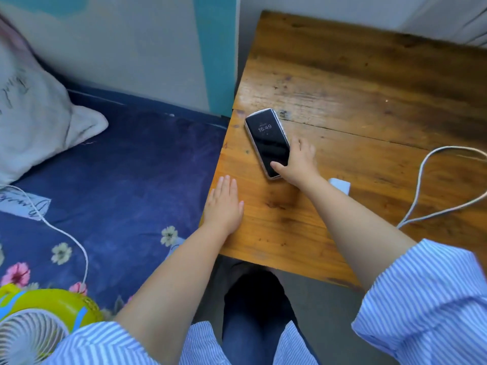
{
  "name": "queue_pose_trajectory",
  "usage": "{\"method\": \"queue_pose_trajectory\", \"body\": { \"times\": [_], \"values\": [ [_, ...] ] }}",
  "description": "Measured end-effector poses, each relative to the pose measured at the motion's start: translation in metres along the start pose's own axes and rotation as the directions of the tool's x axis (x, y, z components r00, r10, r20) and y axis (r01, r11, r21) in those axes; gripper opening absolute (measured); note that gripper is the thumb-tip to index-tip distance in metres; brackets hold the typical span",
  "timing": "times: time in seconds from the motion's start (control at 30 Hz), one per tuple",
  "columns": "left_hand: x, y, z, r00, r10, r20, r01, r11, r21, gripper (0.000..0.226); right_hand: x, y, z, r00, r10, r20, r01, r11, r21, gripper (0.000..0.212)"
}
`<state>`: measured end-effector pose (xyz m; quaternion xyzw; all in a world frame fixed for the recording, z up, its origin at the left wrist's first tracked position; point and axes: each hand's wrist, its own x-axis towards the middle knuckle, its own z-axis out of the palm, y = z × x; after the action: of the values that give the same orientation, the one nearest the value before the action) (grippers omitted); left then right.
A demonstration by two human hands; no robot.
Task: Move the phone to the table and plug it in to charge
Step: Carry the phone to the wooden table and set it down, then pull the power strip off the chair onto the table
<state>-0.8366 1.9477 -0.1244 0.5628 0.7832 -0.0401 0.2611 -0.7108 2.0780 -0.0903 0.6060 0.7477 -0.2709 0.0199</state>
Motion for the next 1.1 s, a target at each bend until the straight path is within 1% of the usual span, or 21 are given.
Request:
{"method": "queue_pose_trajectory", "body": {
  "times": [0.1,0.17,0.23,0.33,0.47,0.57,0.67,0.73,0.87,0.97,1.1],
  "values": [
    [-0.001,0.031,-0.025,0.994,0.106,-0.004,-0.105,0.993,0.052,0.058,-0.025,0.018,-0.031,1.000,-0.002,-0.017,0.002,1.000,-0.002,0.054],
    [-0.002,0.066,-0.045,0.980,0.194,-0.036,-0.189,0.976,0.107,0.056,-0.047,0.038,-0.059,0.997,0.014,-0.070,-0.015,1.000,-0.007,0.049],
    [0.002,0.087,-0.060,0.971,0.229,-0.075,-0.217,0.966,0.138,0.052,-0.059,0.047,-0.074,0.996,0.016,-0.089,-0.019,0.999,-0.027,0.046],
    [-0.003,0.145,-0.083,0.918,0.382,-0.105,-0.343,0.900,0.268,0.043,-0.093,0.084,-0.116,0.980,0.073,-0.183,-0.076,0.997,-0.008,0.042],
    [-0.020,0.224,-0.104,0.834,0.536,-0.134,-0.469,0.816,0.338,0.035,-0.145,0.140,-0.167,0.947,0.141,-0.289,-0.141,0.990,0.020,0.041],
    [-0.045,0.291,-0.107,0.760,0.635,-0.135,-0.555,0.744,0.373,0.035,-0.189,0.190,-0.205,0.901,0.221,-0.374,-0.215,0.975,0.057,0.041],
    [-0.076,0.362,-0.102,0.712,0.682,-0.165,-0.597,0.713,0.368,0.039,-0.233,0.247,-0.240,0.862,0.261,-0.435,-0.256,0.964,0.070,0.041],
    [-0.088,0.393,-0.100,0.699,0.691,-0.184,-0.602,0.707,0.371,0.042,-0.248,0.272,-0.257,0.855,0.261,-0.448,-0.263,0.963,0.060,0.041],
    [-0.126,0.473,-0.088,0.648,0.723,-0.238,-0.616,0.682,0.394,0.045,-0.291,0.344,-0.299,0.819,0.259,-0.512,-0.263,0.963,0.067,0.040],
    [-0.145,0.519,-0.084,0.638,0.725,-0.259,-0.620,0.684,0.385,0.048,-0.311,0.382,-0.323,0.798,0.256,-0.546,-0.253,0.964,0.081,0.038],
    [-0.156,0.571,-0.082,0.620,0.736,-0.274,-0.617,0.672,0.409,0.049,-0.322,0.423,-0.349,0.779,0.245,-0.578,-0.242,0.967,0.085,0.041]
  ]
}}
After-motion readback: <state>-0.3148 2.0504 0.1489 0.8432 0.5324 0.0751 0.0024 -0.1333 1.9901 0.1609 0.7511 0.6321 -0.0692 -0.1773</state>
